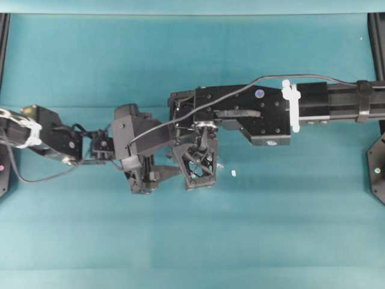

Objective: Hand over the silver zip bag and make it stand upright.
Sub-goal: 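Close the left gripper on the bag's left edge beside the right gripper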

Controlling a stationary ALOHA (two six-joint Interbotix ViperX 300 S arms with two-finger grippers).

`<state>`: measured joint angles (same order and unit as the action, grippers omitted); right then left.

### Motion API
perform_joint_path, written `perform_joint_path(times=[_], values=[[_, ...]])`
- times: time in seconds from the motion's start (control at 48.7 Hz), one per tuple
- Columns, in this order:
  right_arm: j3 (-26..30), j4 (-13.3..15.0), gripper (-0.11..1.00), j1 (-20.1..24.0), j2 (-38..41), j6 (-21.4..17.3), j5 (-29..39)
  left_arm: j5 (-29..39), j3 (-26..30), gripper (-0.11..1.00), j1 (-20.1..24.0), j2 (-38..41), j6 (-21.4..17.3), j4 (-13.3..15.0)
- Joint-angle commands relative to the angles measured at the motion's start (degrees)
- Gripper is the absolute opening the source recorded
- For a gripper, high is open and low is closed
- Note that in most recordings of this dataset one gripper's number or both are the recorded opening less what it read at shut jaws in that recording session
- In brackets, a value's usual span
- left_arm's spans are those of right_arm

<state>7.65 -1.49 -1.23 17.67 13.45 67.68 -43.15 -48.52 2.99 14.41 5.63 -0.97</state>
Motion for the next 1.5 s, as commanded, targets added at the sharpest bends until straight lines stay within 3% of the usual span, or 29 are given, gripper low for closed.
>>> perform_joint_path(times=[0.0, 0.575, 0.657, 0.8, 0.883, 1.211, 1.355, 1.478], values=[[0.44, 0.09, 0.05, 0.09, -1.93, -0.44, -0.35, -1.67, 1.49, 0.92, 0.0, 0.79, 0.0, -0.18], [0.44, 0.09, 0.05, 0.09, -1.93, -1.14, -1.49, -2.37, 3.52, 0.87, 0.7, 3.52, 1.23, -0.09], [0.26, 0.09, 0.05, 0.09, -2.02, -1.14, -1.67, -2.29, 3.78, 0.75, 0.62, 3.52, 1.23, -0.09], [-0.53, 0.09, 0.05, 0.0, -2.37, -1.23, -1.76, -2.29, 3.69, 0.39, -0.26, 3.52, 0.18, -0.18], [-1.32, 0.09, 0.05, 0.0, -2.72, -1.32, -1.93, -1.93, 3.34, 0.29, -0.44, 3.52, -0.26, -0.18], [-3.43, 0.0, 0.07, -0.44, -4.22, -3.16, -4.92, -0.18, 3.43, 0.29, -0.62, 2.99, -0.62, -0.18], [-3.43, 0.09, 0.14, -0.53, -4.48, -3.25, -5.36, 0.53, 3.43, 0.29, -0.97, 2.46, -0.7, -0.18], [-3.43, 0.09, 0.29, -0.62, -4.48, -3.34, -5.36, 0.7, 3.16, 0.29, -0.97, 2.46, -0.7, -0.18]])
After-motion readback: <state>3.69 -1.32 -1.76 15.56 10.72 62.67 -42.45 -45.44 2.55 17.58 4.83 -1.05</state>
